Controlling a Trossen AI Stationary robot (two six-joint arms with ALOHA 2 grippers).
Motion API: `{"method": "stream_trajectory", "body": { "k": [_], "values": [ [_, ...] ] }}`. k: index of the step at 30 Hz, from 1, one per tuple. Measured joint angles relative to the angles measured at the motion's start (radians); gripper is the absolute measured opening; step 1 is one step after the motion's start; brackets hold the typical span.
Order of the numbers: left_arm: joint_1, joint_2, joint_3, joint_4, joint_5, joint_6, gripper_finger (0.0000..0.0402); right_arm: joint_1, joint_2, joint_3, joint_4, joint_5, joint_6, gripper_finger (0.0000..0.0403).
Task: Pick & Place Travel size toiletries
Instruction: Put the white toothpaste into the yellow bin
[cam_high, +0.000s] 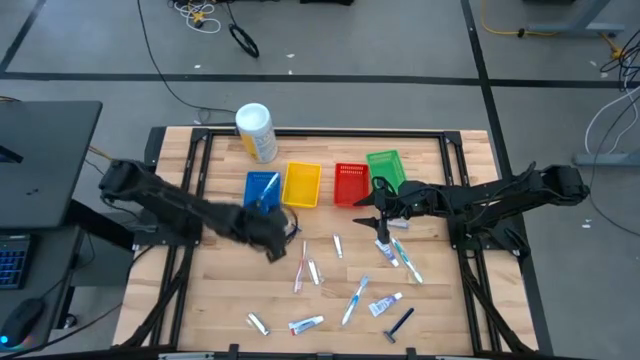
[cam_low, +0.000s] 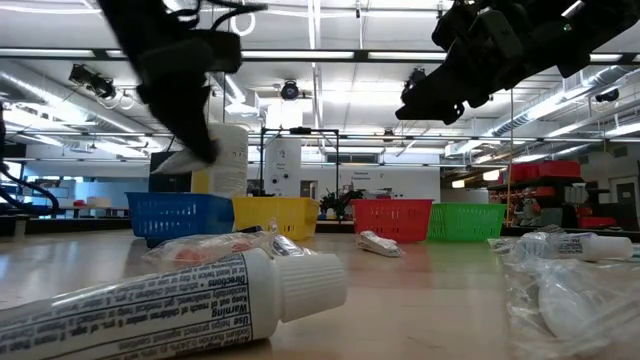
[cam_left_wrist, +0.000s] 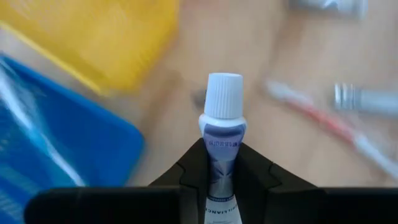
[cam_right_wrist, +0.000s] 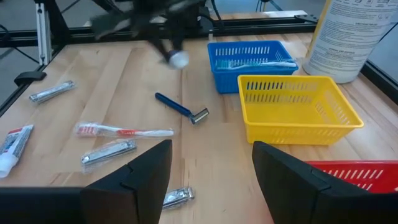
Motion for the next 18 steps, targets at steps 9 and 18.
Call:
{"method": "stream_trajectory", "body": {
  "k": [9,18],
  "values": [
    [0.303,-0.060,0.001,0.234,0.139,0.373,0.0063,0.000,0.000,0.000,0.001,0.000,0.027,0.0234],
    [0.519,0.119,0.000,0.334,0.264,0.527,0.0064,0.001,0.000,0.000,0.000,0.000,0.070,0.0234]
  ]
}}
